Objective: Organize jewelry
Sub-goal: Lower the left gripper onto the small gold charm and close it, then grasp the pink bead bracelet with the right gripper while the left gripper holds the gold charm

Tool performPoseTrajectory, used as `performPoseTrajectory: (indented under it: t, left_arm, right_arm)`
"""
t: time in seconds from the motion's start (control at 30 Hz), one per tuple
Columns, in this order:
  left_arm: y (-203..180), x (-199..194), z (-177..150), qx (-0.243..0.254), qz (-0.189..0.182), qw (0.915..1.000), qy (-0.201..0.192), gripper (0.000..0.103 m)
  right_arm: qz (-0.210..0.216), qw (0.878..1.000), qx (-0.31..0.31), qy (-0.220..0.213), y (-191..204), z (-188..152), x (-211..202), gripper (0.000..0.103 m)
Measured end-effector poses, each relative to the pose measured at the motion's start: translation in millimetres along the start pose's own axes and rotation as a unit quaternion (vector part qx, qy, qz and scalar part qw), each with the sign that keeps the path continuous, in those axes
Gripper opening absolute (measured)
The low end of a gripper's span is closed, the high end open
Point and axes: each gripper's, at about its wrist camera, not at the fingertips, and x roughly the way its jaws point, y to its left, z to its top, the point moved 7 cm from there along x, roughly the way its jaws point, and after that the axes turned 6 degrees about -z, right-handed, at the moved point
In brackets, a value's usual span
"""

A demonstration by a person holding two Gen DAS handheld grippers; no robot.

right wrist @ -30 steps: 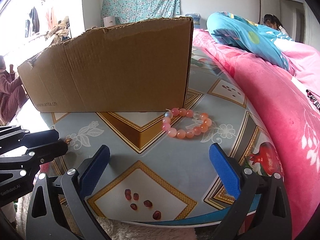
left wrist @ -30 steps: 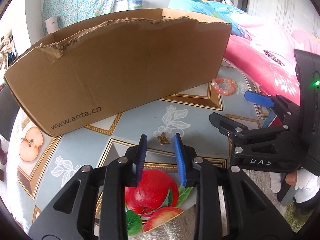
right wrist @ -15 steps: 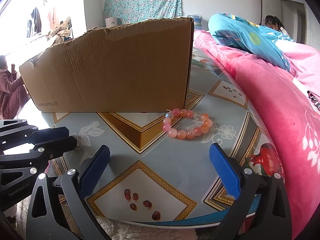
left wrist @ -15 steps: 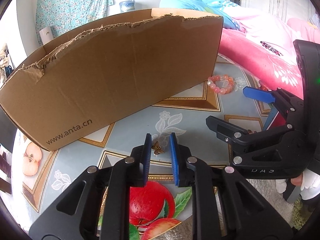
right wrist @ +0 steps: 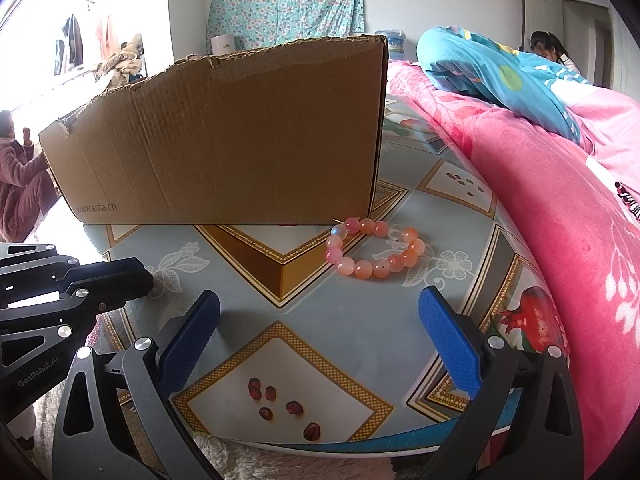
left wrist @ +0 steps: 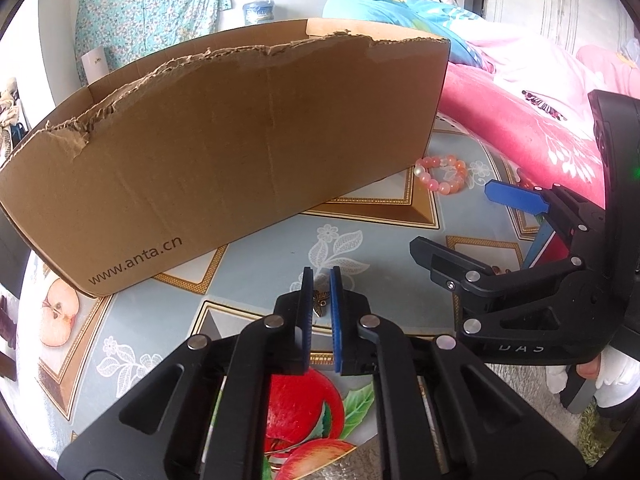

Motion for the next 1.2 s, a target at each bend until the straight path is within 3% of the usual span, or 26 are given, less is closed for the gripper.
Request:
performPoseTrajectory:
  t: [0.57, 0.67, 0.77, 1.0, 1.2]
  left_arm:
    - [41, -27, 9, -0.057, 0.011, 0.9976, -0.038, 0.007]
    - [43, -28, 8, -0.058, 0.009, 0.9974, -0.041, 0.007]
    - [45, -27, 8, -0.06, 0.01, 0.9973, -0.041, 0.007]
    - [54, -30, 7, -0.075, 0.012, 0.996, -0.046, 0.007]
    - [58, -28, 6, -0.086, 0.015, 0.9954, -0.039, 0.007]
  right_arm:
    - [0.013, 1.0, -0.014, 0.014, -1, 7, -4, 0.097]
    - [0.034, 0.999, -0.017, -0.014, -1, 23, -14, 0.097]
    - [0.062, 0.998, -0.027, -0.009, 2, 37, -12, 0.096]
    - [0.09, 0.994, -0.021, 0.053, 5, 48, 12, 0.057]
    - [0.078, 0.992, -0.01, 0.098, 1, 38, 28, 0.047]
